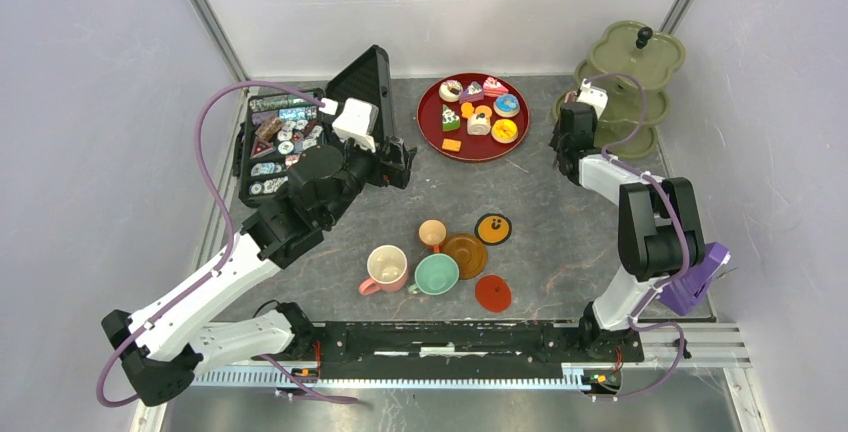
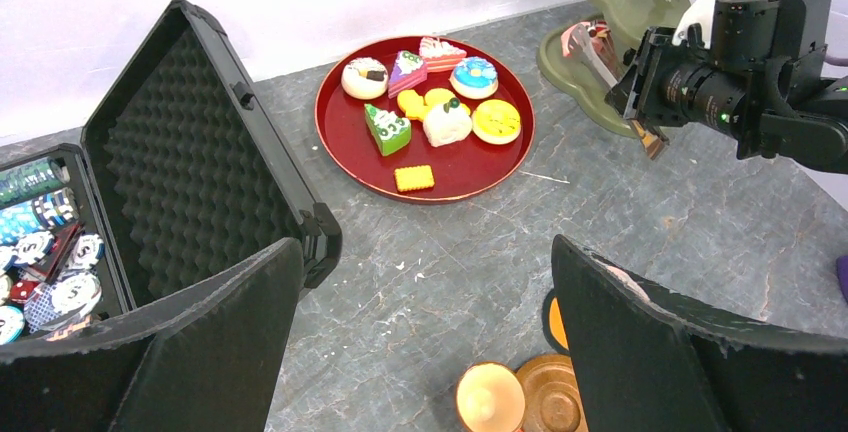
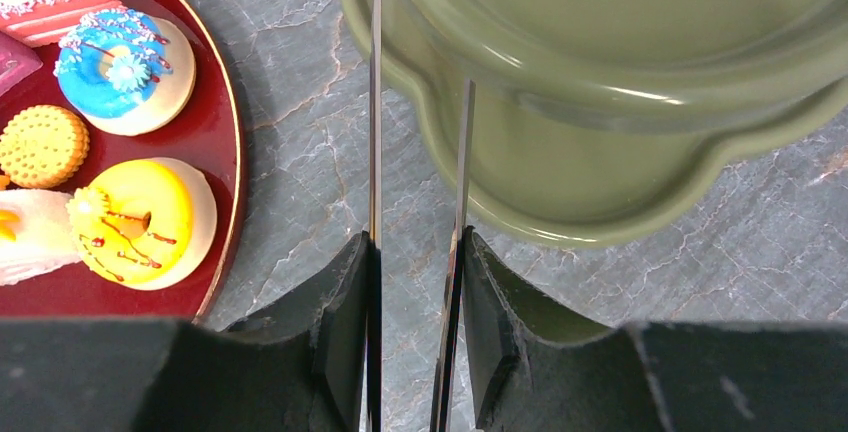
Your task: Serve the afternoon tea
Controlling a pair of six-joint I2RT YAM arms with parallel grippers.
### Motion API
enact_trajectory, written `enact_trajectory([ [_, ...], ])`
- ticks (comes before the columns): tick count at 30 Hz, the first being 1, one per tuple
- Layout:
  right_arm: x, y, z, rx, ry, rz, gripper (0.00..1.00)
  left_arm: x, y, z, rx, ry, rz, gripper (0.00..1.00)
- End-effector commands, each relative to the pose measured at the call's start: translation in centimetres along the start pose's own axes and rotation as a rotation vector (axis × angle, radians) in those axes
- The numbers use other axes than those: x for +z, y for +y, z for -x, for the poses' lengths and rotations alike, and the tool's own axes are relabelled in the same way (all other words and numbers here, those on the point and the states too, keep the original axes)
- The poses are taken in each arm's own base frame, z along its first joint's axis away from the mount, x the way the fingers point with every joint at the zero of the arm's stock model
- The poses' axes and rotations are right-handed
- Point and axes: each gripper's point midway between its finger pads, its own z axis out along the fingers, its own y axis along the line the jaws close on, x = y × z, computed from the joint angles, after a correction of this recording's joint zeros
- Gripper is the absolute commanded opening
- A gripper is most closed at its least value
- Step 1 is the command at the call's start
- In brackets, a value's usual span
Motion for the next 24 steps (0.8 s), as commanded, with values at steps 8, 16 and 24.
enact_trajectory([
  [8,2.1,0.9,3.0,0.025,-0.071,-0.017,0.36,-0.4,0.1,1.7,-0.022,-0.058,0.004,1.00],
  [16,3.0,1.1,2.4,0.025,-0.056,-0.020,0.38,-0.3,0.1,1.6,-0.019,-0.056,0.010,1.00],
  [24,3.3,1.2,2.3,0.024,-0.050,-0.019,0.46,-0.4,0.3,1.7,-0.017,-0.059,0.016,1.00],
])
